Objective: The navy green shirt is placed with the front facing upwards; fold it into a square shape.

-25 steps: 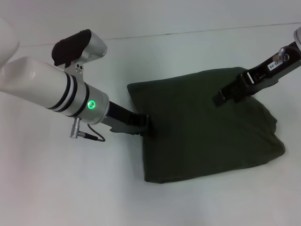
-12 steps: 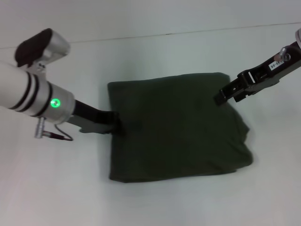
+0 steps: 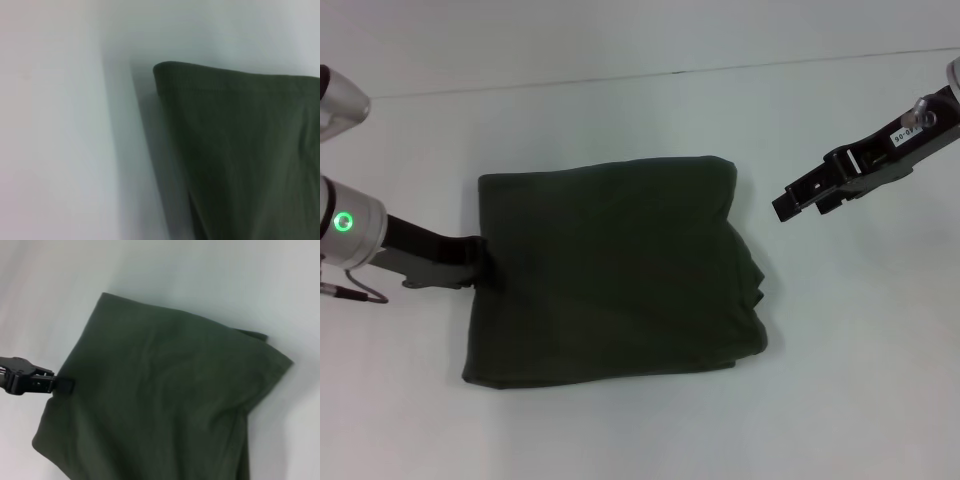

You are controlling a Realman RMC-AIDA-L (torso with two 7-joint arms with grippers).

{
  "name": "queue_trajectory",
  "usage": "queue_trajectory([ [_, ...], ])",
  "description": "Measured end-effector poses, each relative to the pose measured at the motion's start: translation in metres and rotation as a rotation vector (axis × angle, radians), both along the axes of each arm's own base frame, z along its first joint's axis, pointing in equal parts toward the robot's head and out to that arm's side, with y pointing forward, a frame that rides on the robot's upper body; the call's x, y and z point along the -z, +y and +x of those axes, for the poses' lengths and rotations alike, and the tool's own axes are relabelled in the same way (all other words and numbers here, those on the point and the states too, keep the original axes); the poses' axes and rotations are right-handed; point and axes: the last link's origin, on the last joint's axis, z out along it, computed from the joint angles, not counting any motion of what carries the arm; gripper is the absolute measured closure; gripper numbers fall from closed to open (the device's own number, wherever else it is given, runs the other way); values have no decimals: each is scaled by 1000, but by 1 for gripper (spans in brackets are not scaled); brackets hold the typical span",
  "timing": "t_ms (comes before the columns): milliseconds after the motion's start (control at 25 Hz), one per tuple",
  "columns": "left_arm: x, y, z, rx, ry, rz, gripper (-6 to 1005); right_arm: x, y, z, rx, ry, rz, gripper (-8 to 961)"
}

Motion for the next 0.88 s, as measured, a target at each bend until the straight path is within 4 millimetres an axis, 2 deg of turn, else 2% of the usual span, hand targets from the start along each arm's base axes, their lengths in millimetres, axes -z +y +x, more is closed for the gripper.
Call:
queue_trajectory([
  [160, -6, 0, -4, -6, 1, 13, 897, 0, 0, 0, 2, 0, 2, 221],
  [360, -12, -5, -1, 10, -43, 12, 890, 0, 0, 1, 3, 1, 4, 221],
  [520, -13, -10, -5, 21, -4, 8, 864, 1, 0, 1, 4, 3, 0, 220],
  [720, -24, -7, -9, 7, -5, 48, 640, 2, 1, 0, 1, 4, -5, 221],
  [880, -55, -2, -10, 31, -27, 168, 474, 0, 1, -3, -34, 33, -3, 222],
])
